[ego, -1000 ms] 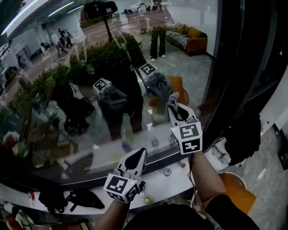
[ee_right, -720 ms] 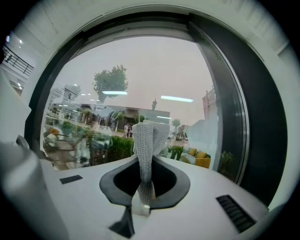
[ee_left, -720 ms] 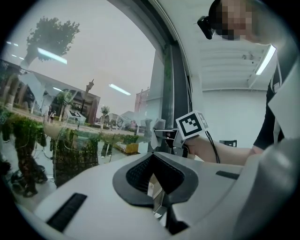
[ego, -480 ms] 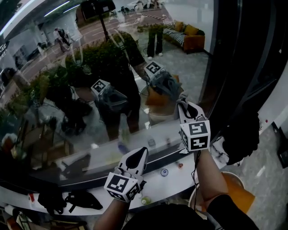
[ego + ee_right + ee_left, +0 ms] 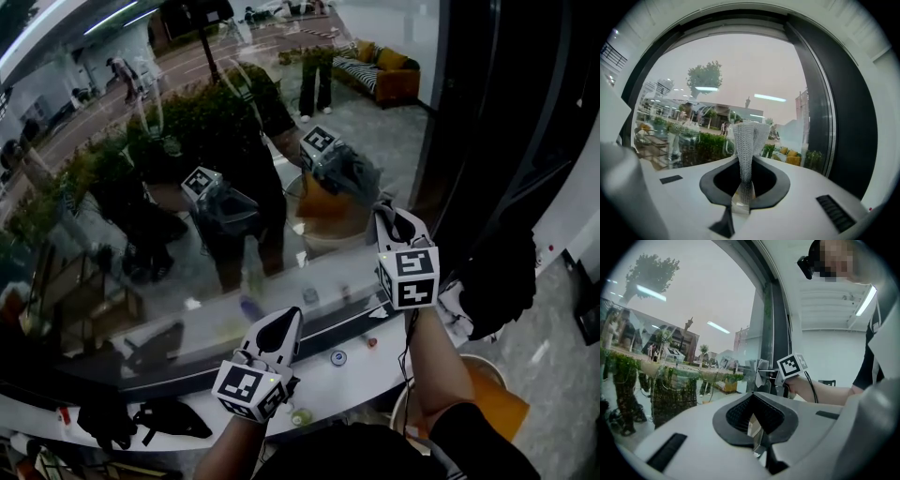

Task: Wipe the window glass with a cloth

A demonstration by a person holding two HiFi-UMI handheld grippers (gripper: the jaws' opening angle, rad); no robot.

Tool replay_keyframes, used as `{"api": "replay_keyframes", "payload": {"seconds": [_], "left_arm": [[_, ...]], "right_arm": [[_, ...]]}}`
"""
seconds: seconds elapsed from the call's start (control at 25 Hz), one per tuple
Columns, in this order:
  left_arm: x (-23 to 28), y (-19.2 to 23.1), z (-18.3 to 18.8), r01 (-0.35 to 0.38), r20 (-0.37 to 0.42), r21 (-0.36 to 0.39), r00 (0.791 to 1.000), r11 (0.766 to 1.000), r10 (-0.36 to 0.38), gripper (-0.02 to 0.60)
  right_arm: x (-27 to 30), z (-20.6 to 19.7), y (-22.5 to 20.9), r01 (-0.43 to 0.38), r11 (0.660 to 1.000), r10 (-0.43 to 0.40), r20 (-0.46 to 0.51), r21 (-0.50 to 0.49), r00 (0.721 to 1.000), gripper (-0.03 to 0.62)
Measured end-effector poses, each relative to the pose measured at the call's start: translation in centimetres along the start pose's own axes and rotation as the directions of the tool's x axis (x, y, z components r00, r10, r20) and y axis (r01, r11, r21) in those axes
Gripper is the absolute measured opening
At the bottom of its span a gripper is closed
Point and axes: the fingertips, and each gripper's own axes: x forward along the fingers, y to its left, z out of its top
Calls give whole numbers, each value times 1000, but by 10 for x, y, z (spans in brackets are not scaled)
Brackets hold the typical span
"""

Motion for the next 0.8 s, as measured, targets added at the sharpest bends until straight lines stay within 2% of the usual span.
{"api": "replay_keyframes", "payload": {"seconds": [0.8], "left_arm": [[-14, 1, -5, -46, 2, 0, 999, 999, 46, 6]], "right_arm": [[0, -4, -3, 2, 1000, -3, 14, 21, 1000, 52]]}}
